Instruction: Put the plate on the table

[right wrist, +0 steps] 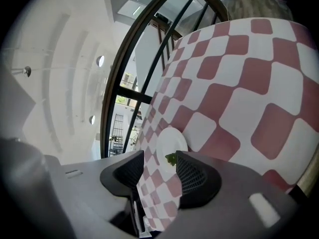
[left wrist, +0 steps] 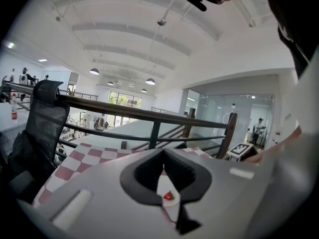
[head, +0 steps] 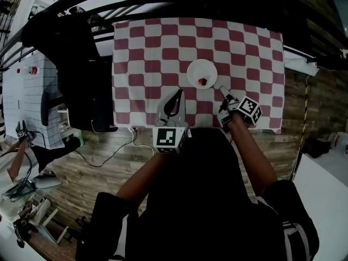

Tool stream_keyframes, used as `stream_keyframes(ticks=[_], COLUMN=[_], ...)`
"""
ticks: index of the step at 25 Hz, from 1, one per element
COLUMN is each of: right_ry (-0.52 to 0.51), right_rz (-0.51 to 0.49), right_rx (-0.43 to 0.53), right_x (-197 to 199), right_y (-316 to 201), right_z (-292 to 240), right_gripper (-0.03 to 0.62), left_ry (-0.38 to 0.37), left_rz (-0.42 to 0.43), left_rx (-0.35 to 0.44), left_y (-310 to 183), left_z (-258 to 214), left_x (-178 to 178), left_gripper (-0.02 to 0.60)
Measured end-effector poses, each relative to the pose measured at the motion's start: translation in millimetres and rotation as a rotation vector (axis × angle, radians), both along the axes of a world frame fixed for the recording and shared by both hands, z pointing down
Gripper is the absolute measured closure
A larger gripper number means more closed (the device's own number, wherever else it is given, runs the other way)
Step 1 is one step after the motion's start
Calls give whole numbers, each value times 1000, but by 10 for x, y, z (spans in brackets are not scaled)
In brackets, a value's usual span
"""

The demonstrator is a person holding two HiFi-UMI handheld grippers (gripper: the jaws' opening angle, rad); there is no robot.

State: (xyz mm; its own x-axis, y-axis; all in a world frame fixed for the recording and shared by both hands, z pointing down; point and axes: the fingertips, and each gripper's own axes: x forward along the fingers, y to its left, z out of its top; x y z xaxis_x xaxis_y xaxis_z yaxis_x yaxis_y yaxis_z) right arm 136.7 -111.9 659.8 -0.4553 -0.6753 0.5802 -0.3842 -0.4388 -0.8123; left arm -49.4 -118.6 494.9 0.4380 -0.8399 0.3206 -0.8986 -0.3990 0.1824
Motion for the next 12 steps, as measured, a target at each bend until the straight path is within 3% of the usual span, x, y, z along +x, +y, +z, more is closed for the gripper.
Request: stream_keyframes(ticks=[12], right_ry=[97], right_rz=[-57], right_rx=[124], right_x=[-52], right_y=[176], right_z=[-463], right_gripper=[395], left_ry=[20], left_rz=[35], left_rx=[48], left_y=[127], left_z=[-248], left_x=[45], left_gripper=[572])
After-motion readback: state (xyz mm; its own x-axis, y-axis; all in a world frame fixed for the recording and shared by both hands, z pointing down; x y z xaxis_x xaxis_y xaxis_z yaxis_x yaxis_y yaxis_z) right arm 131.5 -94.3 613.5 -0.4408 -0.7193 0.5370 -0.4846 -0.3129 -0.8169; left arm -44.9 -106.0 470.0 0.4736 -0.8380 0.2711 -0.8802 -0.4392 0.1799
